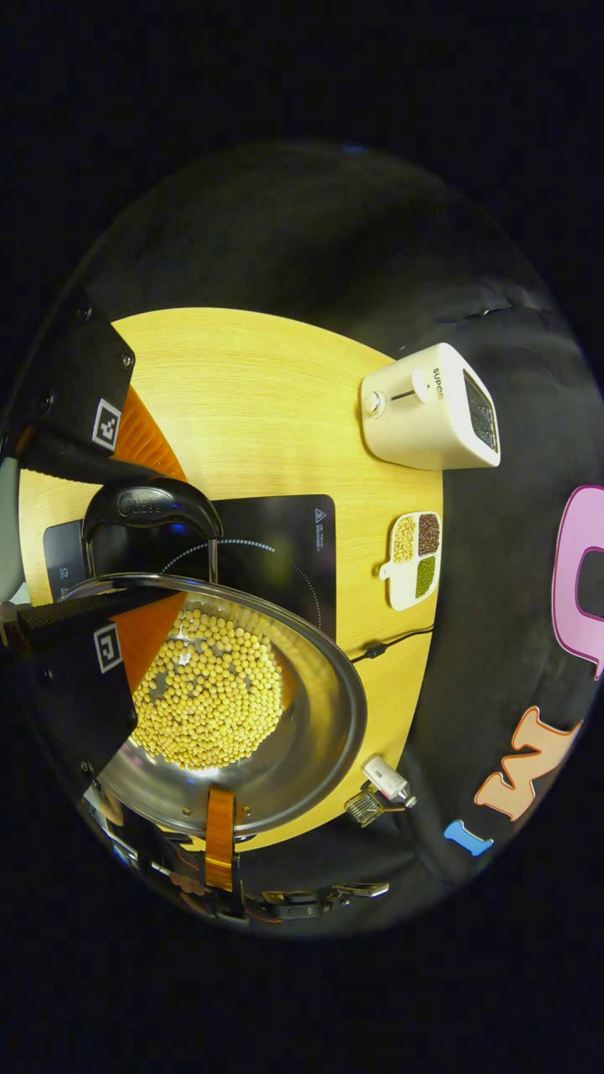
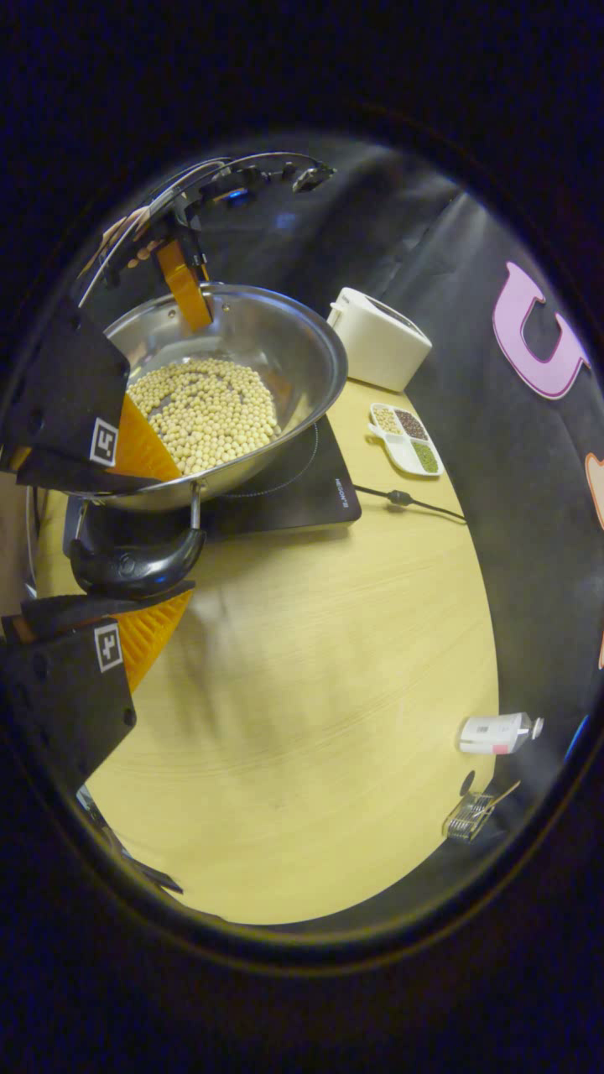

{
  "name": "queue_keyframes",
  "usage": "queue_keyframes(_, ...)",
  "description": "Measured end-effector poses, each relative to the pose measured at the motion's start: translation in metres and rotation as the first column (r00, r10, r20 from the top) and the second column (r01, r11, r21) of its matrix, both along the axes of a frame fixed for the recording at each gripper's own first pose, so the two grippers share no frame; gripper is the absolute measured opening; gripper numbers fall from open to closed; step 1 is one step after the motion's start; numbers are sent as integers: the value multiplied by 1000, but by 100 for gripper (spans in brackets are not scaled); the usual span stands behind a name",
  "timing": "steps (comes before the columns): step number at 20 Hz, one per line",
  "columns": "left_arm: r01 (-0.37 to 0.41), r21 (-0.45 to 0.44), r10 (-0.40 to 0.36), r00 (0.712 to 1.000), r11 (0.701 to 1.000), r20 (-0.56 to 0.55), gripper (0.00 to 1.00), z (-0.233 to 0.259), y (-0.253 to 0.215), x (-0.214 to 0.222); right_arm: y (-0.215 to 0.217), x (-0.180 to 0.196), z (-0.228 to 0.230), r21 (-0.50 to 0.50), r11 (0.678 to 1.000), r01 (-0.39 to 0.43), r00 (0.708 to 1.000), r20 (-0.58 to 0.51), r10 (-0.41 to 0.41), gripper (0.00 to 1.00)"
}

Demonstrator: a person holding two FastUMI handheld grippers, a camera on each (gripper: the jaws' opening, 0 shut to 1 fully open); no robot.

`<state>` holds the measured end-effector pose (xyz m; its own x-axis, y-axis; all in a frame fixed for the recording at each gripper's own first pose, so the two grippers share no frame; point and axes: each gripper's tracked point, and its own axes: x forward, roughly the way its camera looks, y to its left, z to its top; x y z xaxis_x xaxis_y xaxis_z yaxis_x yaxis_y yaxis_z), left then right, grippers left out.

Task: First push the handle of the pot to place it horizontally, then grasp the pot with both hands and set it on the induction cooktop.

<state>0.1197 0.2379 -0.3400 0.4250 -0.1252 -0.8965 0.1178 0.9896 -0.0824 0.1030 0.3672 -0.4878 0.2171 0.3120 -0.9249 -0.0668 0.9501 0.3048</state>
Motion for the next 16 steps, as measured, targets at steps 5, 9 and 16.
queue_keyframes(5, -29, 8, 29, 1000, 1000, -6, 60, -18, 8, 10, 11, 8, -12, 1, 1000, -10, 1000, -1, 10, 46)
queue_keyframes(9, -46, 5, 47, 999, 999, -10, 60, -22, 14, 11, 18, 11, -18, -4, 1000, -14, 1000, 6, 14, 46)
queue_keyframes(16, -40, 14, 40, 999, 999, -20, 61, -29, 16, 20, 19, 16, -28, -14, 1000, -3, 1000, 4, 3, 46)
